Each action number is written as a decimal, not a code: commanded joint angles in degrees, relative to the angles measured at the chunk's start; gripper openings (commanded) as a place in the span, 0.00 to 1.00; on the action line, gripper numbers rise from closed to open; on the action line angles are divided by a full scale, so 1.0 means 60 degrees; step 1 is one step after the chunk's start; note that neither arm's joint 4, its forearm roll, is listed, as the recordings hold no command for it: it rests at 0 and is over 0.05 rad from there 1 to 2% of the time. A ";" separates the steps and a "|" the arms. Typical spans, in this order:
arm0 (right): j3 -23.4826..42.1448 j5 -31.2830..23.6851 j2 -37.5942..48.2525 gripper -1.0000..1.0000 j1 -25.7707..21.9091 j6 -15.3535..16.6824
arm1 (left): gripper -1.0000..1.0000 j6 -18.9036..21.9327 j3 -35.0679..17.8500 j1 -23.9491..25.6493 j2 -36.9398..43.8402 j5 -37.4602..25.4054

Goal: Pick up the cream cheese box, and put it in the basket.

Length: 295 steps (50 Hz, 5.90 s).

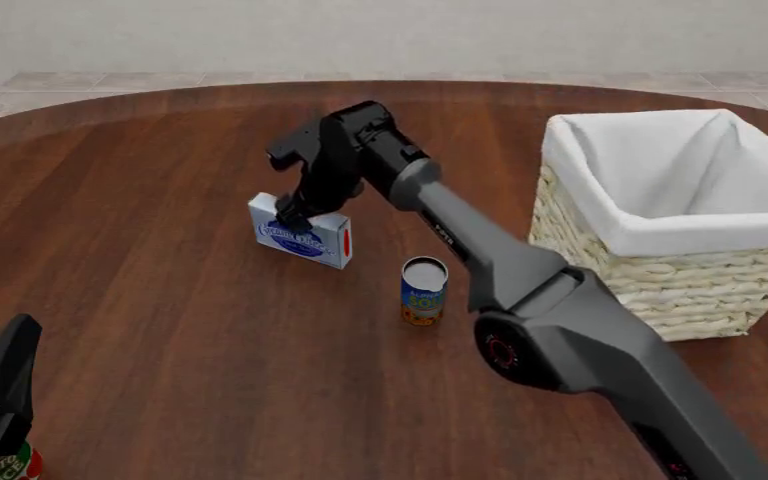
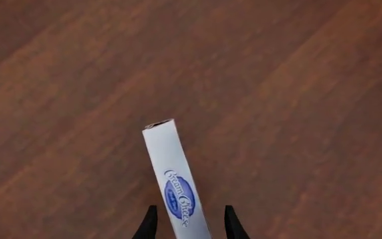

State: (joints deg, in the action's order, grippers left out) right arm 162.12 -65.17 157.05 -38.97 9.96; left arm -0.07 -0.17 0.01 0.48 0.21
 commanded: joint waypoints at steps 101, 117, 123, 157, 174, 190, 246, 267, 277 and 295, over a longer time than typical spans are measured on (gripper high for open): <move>-0.3582 0.2467 -0.1960 0.00 -0.0119 0.0328 | 1.00 0.0000 0.0000 0.0000 -0.0003 0.0000; -0.5454 0.3463 -0.3429 0.00 -0.0160 0.0342 | 1.00 0.0000 0.0000 0.0000 0.0000 0.0000; -0.5981 0.3767 -0.3876 0.00 -0.0140 0.0382 | 1.00 0.0001 0.0000 0.0001 0.0000 0.0000; -0.8049 0.4706 -0.6069 0.00 -0.0603 0.0196 | 1.00 0.0001 0.0000 0.0001 0.0001 0.0000; -0.8646 0.4871 -0.6859 0.00 -0.0787 0.0170 | 1.00 0.0003 0.0000 -0.0001 0.0001 0.0000; -0.8808 0.4814 -0.7503 0.00 -0.0889 0.0107 | 1.00 0.0001 0.0000 0.0002 0.0000 0.0000; -1.0109 0.5261 -1.0027 0.00 -0.0943 -0.0395 | 1.00 0.0001 0.0000 0.0003 -0.0001 0.0000; -1.0847 0.5537 -1.1113 0.00 -0.0831 -0.0687 | 1.00 0.0000 0.0000 0.0001 -0.0002 0.0000; -1.1108 0.5661 -1.1569 0.00 -0.0717 -0.0862 | 1.00 0.0000 0.0000 -0.0001 -0.0001 0.0000; -1.1649 0.5846 -1.2387 0.00 -0.0557 -0.1108 | 1.00 -0.0003 0.0000 -0.0001 0.0000 0.0000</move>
State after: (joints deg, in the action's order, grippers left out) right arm 93.47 -30.76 85.80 -42.56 5.01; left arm -0.07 -0.17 0.01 0.48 0.21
